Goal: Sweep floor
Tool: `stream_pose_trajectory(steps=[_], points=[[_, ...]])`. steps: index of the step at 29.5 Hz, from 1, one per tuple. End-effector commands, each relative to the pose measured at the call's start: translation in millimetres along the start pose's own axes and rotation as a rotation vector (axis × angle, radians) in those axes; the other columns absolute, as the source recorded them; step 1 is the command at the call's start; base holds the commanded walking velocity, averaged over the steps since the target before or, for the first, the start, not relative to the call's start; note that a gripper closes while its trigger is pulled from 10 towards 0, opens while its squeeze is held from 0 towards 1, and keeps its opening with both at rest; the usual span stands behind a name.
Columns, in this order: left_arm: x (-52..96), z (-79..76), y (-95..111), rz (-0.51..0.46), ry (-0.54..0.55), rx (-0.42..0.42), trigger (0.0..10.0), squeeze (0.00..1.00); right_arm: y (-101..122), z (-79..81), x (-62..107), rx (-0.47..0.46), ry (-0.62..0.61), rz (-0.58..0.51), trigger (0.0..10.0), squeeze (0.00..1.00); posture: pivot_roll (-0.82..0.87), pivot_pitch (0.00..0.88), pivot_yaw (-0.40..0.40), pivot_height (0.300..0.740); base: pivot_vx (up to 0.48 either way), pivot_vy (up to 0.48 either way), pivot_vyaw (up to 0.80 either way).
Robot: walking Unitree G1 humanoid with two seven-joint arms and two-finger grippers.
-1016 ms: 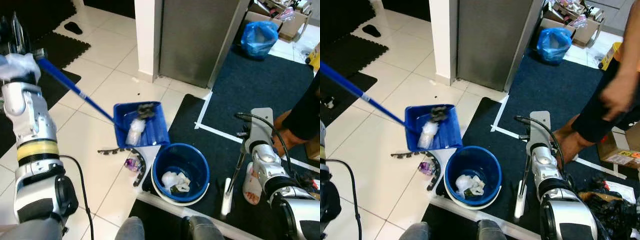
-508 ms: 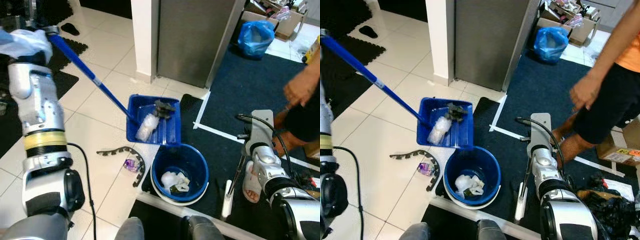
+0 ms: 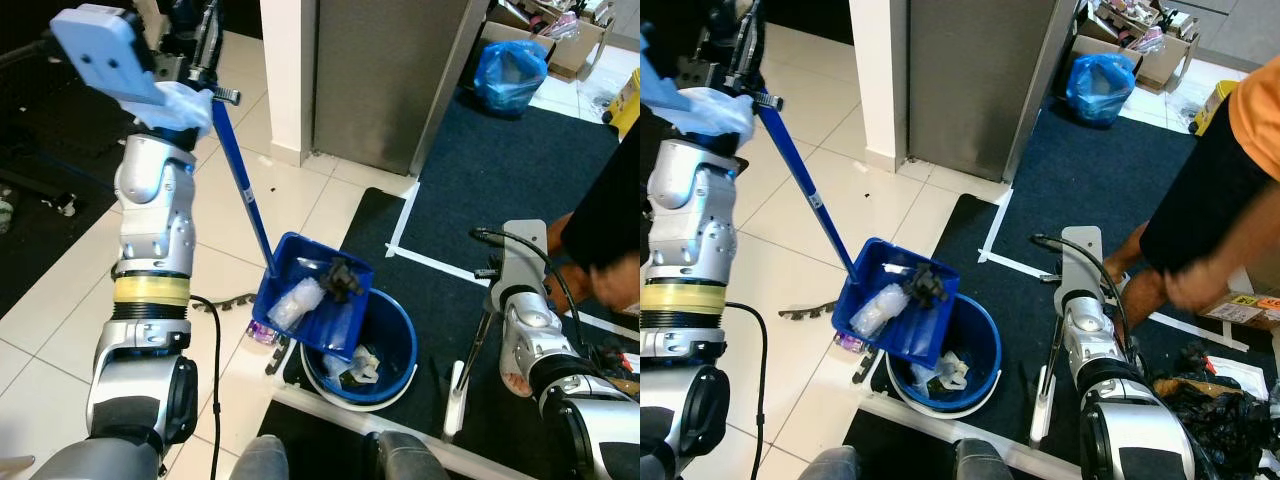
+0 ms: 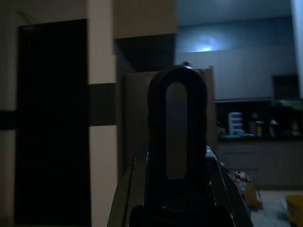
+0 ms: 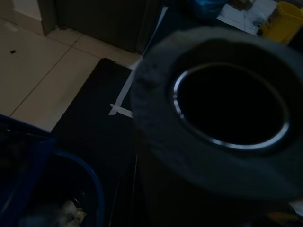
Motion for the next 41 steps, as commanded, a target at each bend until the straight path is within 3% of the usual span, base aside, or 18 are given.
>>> stream_pose_trajectory(steps=[1, 6, 8, 16, 20, 28, 41], points=[[-4.6, -13.7, 15.7, -0.085, -0.048, -0.039, 10.0, 0.0, -8.9, -6.1, 3.2, 0.02, -0.03, 0.028, 10.0, 0.0, 0.2, 0.04, -0.04, 0.74, 0.0, 0.0, 0.0], [-6.0, -31.2, 19.6, -0.104, -0.106, -0.069, 10.0, 0.0, -8.7, -5.3, 3.1, 0.016, -0.028, 0.026, 10.0, 0.0, 0.2, 0.04, -0.04, 0.74, 0.0, 0.0, 0.0], [-6.1, -46.5, 23.4, -0.126, -0.161, -0.086, 10.0, 0.0, -8.9, -4.5, 3.3, 0.013, -0.027, 0.024, 10.0, 0.0, 0.2, 0.042, -0.037, 0.74, 0.0, 0.0, 0.0], [-7.4, -63.6, 28.0, -0.15, -0.21, -0.054, 10.0, 0.0, -10.2, -2.6, 4.1, 0.008, -0.026, 0.022, 10.0, 0.0, 0.2, 0.044, -0.028, 0.74, 0.0, 0.0, 0.0], [-9.3, -81.5, 38.4, -0.204, -0.285, -0.102, 10.0, 0.0, -11.5, -2.1, 4.7, 0.005, -0.027, 0.022, 10.0, 0.0, 0.2, 0.047, -0.025, 0.74, 0.0, 0.0, 0.0], [-9.2, -93.3, 43.1, -0.241, -0.327, -0.185, 10.0, 0.0, -12.0, -0.9, 5.1, 0.002, -0.025, 0.02, 10.0, 0.0, 0.2, 0.044, -0.022, 0.74, 0.0, 0.0, 0.0], [-9.1, -102.1, 48.1, -0.284, -0.332, -0.232, 10.0, 0.0, -12.2, 0.3, 5.5, 0.003, -0.019, 0.015, 10.0, 0.0, 0.19, 0.044, -0.02, 0.74, 0.0, 0.0, 0.0]])
Point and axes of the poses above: a point about 5 cm out from each wrist's last joint towards the gripper, its own x axis pointing back from the gripper into the wrist, its own y axis along the axis of the wrist's last joint, z = x × y, the point moved 1 cm from there along -x, pointing out of the wrist towards the gripper, and after that the axes turned 9 degrees about -x, right-handed, at the moved point
